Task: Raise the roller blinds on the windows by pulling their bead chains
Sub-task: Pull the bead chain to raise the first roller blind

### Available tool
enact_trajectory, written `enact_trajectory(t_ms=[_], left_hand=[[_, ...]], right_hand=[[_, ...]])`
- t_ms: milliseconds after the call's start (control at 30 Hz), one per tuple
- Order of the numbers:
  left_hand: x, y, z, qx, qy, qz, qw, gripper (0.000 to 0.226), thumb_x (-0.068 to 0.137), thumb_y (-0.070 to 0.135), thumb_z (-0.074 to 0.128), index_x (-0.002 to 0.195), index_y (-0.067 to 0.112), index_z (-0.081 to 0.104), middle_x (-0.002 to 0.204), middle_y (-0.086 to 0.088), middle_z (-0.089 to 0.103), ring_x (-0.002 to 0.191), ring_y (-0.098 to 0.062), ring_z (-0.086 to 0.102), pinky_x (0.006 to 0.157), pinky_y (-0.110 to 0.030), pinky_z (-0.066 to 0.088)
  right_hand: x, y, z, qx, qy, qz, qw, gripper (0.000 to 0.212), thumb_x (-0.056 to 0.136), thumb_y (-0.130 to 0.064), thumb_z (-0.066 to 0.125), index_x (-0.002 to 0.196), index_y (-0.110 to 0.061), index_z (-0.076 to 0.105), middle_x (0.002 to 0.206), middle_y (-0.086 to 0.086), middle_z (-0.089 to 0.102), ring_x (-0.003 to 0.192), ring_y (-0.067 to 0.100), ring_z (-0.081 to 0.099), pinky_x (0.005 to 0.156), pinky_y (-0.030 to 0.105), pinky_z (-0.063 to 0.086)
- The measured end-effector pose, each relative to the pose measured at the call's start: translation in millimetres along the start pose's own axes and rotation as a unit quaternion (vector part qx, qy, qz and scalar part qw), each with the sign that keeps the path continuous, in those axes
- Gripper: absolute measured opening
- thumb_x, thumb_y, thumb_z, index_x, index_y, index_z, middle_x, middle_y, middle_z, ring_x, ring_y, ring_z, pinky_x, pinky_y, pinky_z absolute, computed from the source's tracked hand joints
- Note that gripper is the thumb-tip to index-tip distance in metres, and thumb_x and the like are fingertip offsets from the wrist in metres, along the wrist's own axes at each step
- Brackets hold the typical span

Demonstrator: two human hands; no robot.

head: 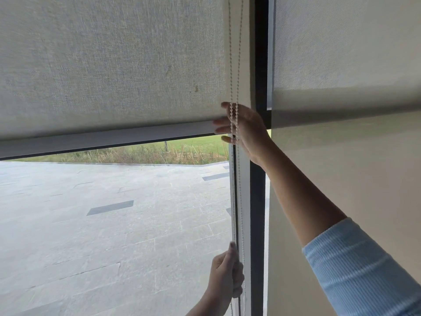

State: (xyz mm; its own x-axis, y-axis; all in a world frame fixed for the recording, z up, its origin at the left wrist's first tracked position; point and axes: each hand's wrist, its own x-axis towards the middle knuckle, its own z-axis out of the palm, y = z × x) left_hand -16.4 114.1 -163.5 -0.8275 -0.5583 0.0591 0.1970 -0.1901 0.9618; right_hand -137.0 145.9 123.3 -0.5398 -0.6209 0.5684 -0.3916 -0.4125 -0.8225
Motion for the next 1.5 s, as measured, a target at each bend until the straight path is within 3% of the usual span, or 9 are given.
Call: enact_trajectory(t_ms=[67, 167, 300, 400, 600, 767, 1333, 1400, 1500], left_hand=[[1, 2, -3, -0.007, 0.007, 0.007, 1.0, 0.061, 0.09, 0.061, 0.057, 0.059, 0.022, 0.023, 0.051, 0.0, 0.018, 0.042, -0.007, 0.012, 0.046, -0.013, 0.015], [1, 6, -4, -0.005, 0.011, 0.019, 1.0, 0.055, 0.093, 0.053, 0.051, 0.054, 0.023, 0.026, 0.047, 0.001, 0.023, 0.039, -0.007, 0.016, 0.043, -0.012, 0.017], [-4, 5, -3, 0.003, 0.021, 0.039, 0.999, 0.054, 0.097, 0.048, 0.046, 0.051, 0.025, 0.031, 0.043, 0.0, 0.027, 0.036, -0.008, 0.018, 0.042, -0.012, 0.018], [-7, 2, -2, -0.008, 0.028, 0.051, 0.998, 0.053, 0.097, 0.046, 0.045, 0.051, 0.023, 0.03, 0.043, -0.001, 0.025, 0.037, -0.007, 0.017, 0.043, -0.014, 0.015], [-9, 4, 5, -0.007, 0.027, 0.044, 0.999, 0.052, 0.094, 0.047, 0.048, 0.058, 0.02, 0.023, 0.049, -0.003, 0.019, 0.04, -0.008, 0.014, 0.045, -0.017, 0.01], [-8, 13, 11, -0.023, 0.028, 0.054, 0.998, 0.051, 0.093, 0.047, 0.05, 0.058, 0.021, 0.024, 0.05, -0.003, 0.019, 0.042, -0.009, 0.013, 0.044, -0.015, 0.013], [-10, 27, 10, -0.001, 0.026, 0.064, 0.998, 0.052, 0.094, 0.047, 0.048, 0.052, 0.025, 0.028, 0.048, 0.003, 0.023, 0.042, -0.011, 0.015, 0.043, -0.016, 0.018], [-7, 29, 8, 0.024, 0.02, 0.079, 0.996, 0.054, 0.095, 0.049, 0.047, 0.048, 0.026, 0.033, 0.048, 0.003, 0.026, 0.043, -0.011, 0.019, 0.043, -0.019, 0.02], [-1, 34, 3, 0.042, 0.015, 0.087, 0.995, 0.059, 0.093, 0.056, 0.053, 0.049, 0.018, 0.038, 0.051, -0.001, 0.031, 0.047, -0.013, 0.024, 0.048, -0.024, 0.022]], right_hand=[[-4, 5, -3, 0.144, -0.037, -0.03, 0.988, 0.047, 0.106, -0.042, 0.035, 0.116, -0.009, 0.067, 0.057, 0.0, 0.066, 0.045, 0.01, 0.058, 0.052, 0.026, 0.051], [-9, 7, -6, 0.26, -0.029, -0.083, 0.961, 0.044, 0.107, -0.039, 0.036, 0.092, -0.014, 0.07, 0.05, -0.005, 0.05, 0.04, 0.007, 0.04, 0.043, 0.019, 0.037], [-7, 11, -2, 0.118, 0.104, -0.113, 0.981, 0.023, 0.102, -0.007, 0.05, 0.092, -0.011, 0.07, 0.063, 0.0, 0.062, 0.051, 0.009, 0.055, 0.049, 0.026, 0.052], [-4, 16, -7, 0.103, 0.165, -0.106, 0.975, 0.028, 0.1, -0.002, 0.048, 0.082, -0.013, 0.067, 0.062, 0.001, 0.053, 0.048, 0.006, 0.042, 0.041, 0.02, 0.035], [-4, 24, -8, 0.069, 0.192, -0.125, 0.971, 0.032, 0.099, 0.002, 0.05, 0.075, -0.014, 0.062, 0.068, -0.002, 0.057, 0.051, -0.003, 0.05, 0.047, 0.008, 0.039], [-7, 38, -5, 0.058, 0.206, -0.121, 0.969, 0.036, 0.099, 0.003, 0.05, 0.071, -0.017, 0.062, 0.07, 0.001, 0.058, 0.071, 0.012, 0.055, 0.071, 0.023, 0.047], [-6, 47, -3, 0.029, 0.204, -0.111, 0.972, 0.03, 0.102, -0.007, 0.05, 0.077, -0.015, 0.064, 0.063, -0.001, 0.055, 0.051, 0.003, 0.044, 0.049, 0.015, 0.035], [-8, 44, -2, 0.022, 0.198, -0.097, 0.975, 0.023, 0.103, -0.01, 0.048, 0.092, -0.009, 0.068, 0.074, 0.003, 0.064, 0.057, 0.003, 0.053, 0.054, 0.017, 0.041], [-16, 42, 0, -0.035, 0.207, -0.092, 0.973, 0.031, 0.105, -0.018, 0.045, 0.133, -0.011, 0.056, 0.128, 0.005, 0.064, 0.105, 0.002, 0.059, 0.086, 0.011, 0.046]])
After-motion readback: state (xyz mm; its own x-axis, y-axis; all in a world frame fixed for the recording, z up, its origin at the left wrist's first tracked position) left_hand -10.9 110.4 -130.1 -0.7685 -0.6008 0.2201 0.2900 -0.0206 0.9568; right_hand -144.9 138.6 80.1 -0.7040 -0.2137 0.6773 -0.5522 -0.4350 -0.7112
